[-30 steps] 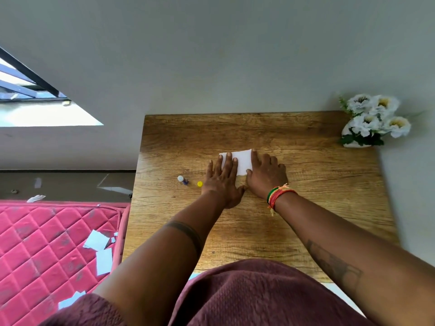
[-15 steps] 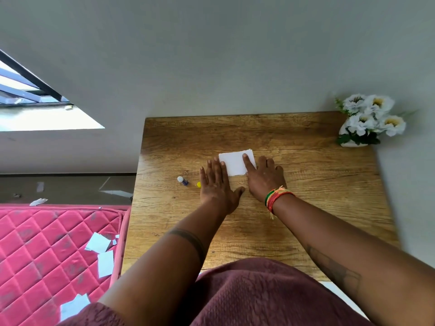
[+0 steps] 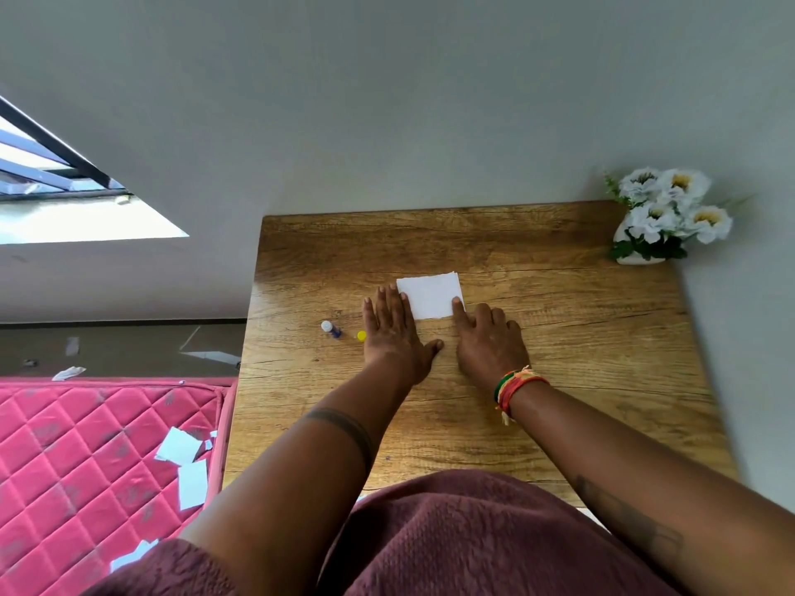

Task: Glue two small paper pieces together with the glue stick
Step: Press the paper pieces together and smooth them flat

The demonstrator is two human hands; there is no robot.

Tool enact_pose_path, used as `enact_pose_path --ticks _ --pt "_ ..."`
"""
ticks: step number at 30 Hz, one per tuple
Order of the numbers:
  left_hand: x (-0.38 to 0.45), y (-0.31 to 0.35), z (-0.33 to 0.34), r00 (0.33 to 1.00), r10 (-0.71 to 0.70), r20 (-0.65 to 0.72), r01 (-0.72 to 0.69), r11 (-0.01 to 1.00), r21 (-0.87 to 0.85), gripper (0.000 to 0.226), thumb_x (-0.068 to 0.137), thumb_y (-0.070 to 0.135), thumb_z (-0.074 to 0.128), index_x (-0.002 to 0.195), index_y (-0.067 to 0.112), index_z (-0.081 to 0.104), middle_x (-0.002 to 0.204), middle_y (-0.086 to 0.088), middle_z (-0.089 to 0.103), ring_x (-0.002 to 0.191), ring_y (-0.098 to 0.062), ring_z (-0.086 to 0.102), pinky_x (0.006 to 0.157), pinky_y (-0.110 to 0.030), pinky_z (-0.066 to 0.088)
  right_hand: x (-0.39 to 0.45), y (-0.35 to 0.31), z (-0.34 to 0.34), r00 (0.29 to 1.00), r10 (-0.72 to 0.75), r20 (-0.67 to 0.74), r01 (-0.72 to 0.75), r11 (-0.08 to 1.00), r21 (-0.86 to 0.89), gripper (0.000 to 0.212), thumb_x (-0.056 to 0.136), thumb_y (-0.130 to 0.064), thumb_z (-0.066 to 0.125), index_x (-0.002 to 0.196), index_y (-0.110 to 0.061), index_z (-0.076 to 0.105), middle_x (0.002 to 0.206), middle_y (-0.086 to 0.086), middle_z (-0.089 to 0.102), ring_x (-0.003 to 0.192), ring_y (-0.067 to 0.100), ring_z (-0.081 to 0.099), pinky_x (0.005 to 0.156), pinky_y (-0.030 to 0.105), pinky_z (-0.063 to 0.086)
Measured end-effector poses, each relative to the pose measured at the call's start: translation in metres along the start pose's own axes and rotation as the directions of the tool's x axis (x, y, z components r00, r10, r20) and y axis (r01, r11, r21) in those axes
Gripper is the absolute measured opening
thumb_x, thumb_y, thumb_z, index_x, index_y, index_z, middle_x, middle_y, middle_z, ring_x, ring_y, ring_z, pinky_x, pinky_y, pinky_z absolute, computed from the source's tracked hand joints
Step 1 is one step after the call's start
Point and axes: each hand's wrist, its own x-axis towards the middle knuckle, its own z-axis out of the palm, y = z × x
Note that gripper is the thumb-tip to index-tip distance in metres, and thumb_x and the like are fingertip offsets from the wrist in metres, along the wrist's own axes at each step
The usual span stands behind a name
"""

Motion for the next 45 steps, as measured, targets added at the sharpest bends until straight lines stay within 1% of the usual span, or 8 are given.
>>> enact_pose_path --ticks 8,13,20,24,32,38,42,45 --pt "-0.001 0.000 -0.004 1.000 0.022 0.006 -0.022 1.000 0.010 0.106 0.096 0.077 0.015 0.154 -0.001 -0.028 0.162 -0.023 -0.036 0.150 -0.040 -0.033 0.123 -0.059 -0.014 0.017 -0.008 -0.014 0.997 -0.009 -0.079 0.013 0.999 0.052 0.051 0.095 -0.033 0.049 0.141 -0.011 0.045 0.129 0.015 0.050 0.117 0.036 0.050 0.089 0.049 0.047" --pt "0.001 0.000 -0.007 0.999 0.054 0.006 -0.054 0.996 0.070 0.104 0.098 0.075 0.017 0.154 -0.003 -0.024 0.164 -0.026 -0.029 0.152 -0.040 -0.030 0.124 -0.057 -0.013 0.033 -0.001 -0.013 1.000 -0.021 0.012 0.020 0.997 0.074 0.065 0.096 -0.026 0.044 0.157 -0.016 0.023 0.139 0.017 0.041 0.123 0.037 0.042 0.089 0.048 0.048" --pt "0.004 -0.002 -0.011 0.996 0.085 0.007 -0.085 0.992 0.092 0.106 0.098 0.074 0.023 0.156 -0.005 -0.016 0.166 -0.028 -0.021 0.155 -0.041 -0.022 0.125 -0.055 -0.010 0.054 0.009 -0.016 0.998 0.052 0.030 -0.060 0.919 0.390 0.048 0.102 -0.030 0.048 0.150 -0.023 0.043 0.138 0.015 0.052 0.127 0.037 0.047 0.101 0.045 0.044" --pt "0.004 -0.002 -0.012 0.996 0.089 0.002 -0.088 0.991 0.104 0.106 0.098 0.074 0.025 0.157 -0.005 -0.015 0.166 -0.029 -0.019 0.155 -0.041 -0.020 0.124 -0.055 -0.010 0.053 0.012 -0.012 0.999 -0.030 0.044 0.015 0.955 0.296 0.054 0.105 -0.026 0.043 0.157 -0.021 0.028 0.138 0.018 0.052 0.124 0.037 0.048 0.096 0.044 0.045" --pt "0.008 -0.002 -0.012 0.994 0.106 0.002 -0.106 0.988 0.115 0.108 0.097 0.075 0.027 0.158 -0.005 -0.012 0.166 -0.031 -0.016 0.155 -0.044 -0.017 0.125 -0.057 -0.008 0.061 0.011 -0.022 0.995 0.005 0.101 -0.034 0.958 0.285 0.059 0.104 -0.027 0.042 0.159 -0.021 0.021 0.139 0.019 0.054 0.125 0.039 0.050 0.096 0.045 0.047" --pt "0.008 -0.001 -0.015 0.994 0.111 -0.013 -0.109 0.989 0.098 0.108 0.096 0.076 0.032 0.160 -0.003 -0.004 0.168 -0.031 -0.009 0.156 -0.046 -0.007 0.126 -0.058 0.001 0.072 0.011 -0.034 0.993 0.028 0.111 -0.059 0.957 0.283 0.049 0.104 -0.028 0.043 0.152 -0.020 0.037 0.140 0.017 0.057 0.125 0.038 0.053 0.096 0.046 0.051" --pt "0.009 -0.003 -0.022 0.994 0.078 -0.075 -0.083 0.994 -0.070 0.099 0.096 0.071 0.042 0.160 0.003 0.007 0.167 -0.026 0.012 0.152 -0.044 0.016 0.124 -0.055 0.015 0.068 0.009 -0.030 0.993 0.026 0.113 -0.056 0.962 0.267 0.054 0.103 -0.029 0.049 0.154 -0.022 0.032 0.139 0.019 0.055 0.125 0.039 0.052 0.095 0.047 0.051" --pt "0.013 -0.007 -0.022 0.988 0.071 -0.140 -0.095 0.980 -0.177 0.088 0.098 0.066 0.040 0.163 0.018 0.004 0.164 -0.021 0.019 0.146 -0.043 0.026 0.121 -0.053 0.021 0.068 0.009 -0.027 0.994 0.040 0.106 -0.068 0.960 0.271 0.054 0.103 -0.030 0.048 0.153 -0.024 0.031 0.137 0.020 0.056 0.123 0.039 0.053 0.095 0.048 0.051"
